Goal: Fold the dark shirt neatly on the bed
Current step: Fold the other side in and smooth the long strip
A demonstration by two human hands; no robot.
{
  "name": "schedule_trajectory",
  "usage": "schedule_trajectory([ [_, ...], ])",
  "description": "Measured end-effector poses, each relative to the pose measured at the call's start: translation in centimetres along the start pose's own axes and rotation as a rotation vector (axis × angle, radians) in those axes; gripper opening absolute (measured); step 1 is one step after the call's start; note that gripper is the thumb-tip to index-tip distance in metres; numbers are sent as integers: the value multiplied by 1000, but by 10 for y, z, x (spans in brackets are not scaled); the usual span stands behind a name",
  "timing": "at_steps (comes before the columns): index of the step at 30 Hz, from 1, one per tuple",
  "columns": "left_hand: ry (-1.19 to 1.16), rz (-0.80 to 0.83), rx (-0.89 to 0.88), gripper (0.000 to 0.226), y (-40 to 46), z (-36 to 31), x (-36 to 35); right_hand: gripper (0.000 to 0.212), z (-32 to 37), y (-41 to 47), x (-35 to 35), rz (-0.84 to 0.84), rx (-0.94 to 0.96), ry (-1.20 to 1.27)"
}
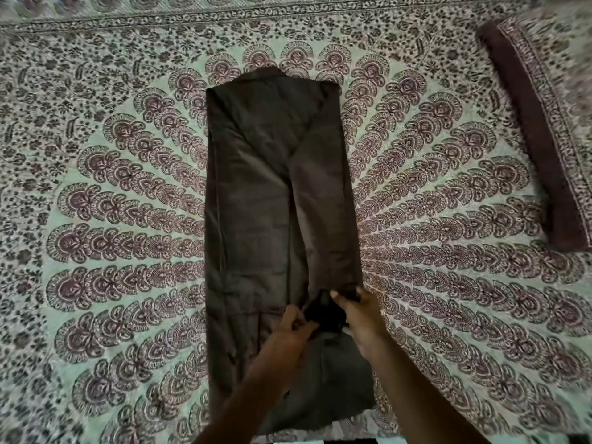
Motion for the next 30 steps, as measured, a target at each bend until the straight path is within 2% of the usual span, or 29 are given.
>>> schedule_trajectory([
  [1,-72,2,44,23,-5,-3,-2,19,-6,-2,0,16,-34,2],
  [2,-21,-32,32,24,-8,-5,-3,23,-11,-2,1,34,-40,-36],
  [5,360,-28,-165,52,-19,-11,-25,19,-17,-6,2,78,2,-133],
  [7,283,64,-105,64,-22,1,-40,20,-21,-8,4,94,57,-224],
  [8,162,43,-86,64,-23,3,-40,20,-22,-9,5,94,82,-246],
  [11,-189,-170,58,56,-26,21,-34,22,-30,-15,6,108,116,-117],
  [13,-311,-303,268,43,-23,34,-22,26,-33,-21,3,142,104,17],
  [14,-358,-299,354,36,-20,38,-23,26,-36,-24,3,160,99,70],
  [16,-362,-237,429,35,-11,40,-25,23,-39,-31,1,195,100,128],
  [18,-235,-141,433,53,0,42,-31,20,-38,-37,2,196,117,124],
  [19,-187,-87,445,61,3,44,-36,21,-37,-39,2,188,138,88],
  [21,-180,-37,471,62,3,45,-41,24,-35,-41,1,186,177,-2],
  [26,-335,-60,534,30,-15,46,-35,7,-24,-40,6,136,350,-329],
  [30,-265,-95,561,25,-30,51,-28,23,-19,-45,11,63,419,-623],
])
Point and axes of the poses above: each hand's wrist, its own y-axis towards the middle knuckle, its own x-axis out of the back of the hand, z = x × y, the point moved 9 cm from there along y, towards the middle knuckle, and after that the axes turned 14 degrees about y, right-handed, at the moved point
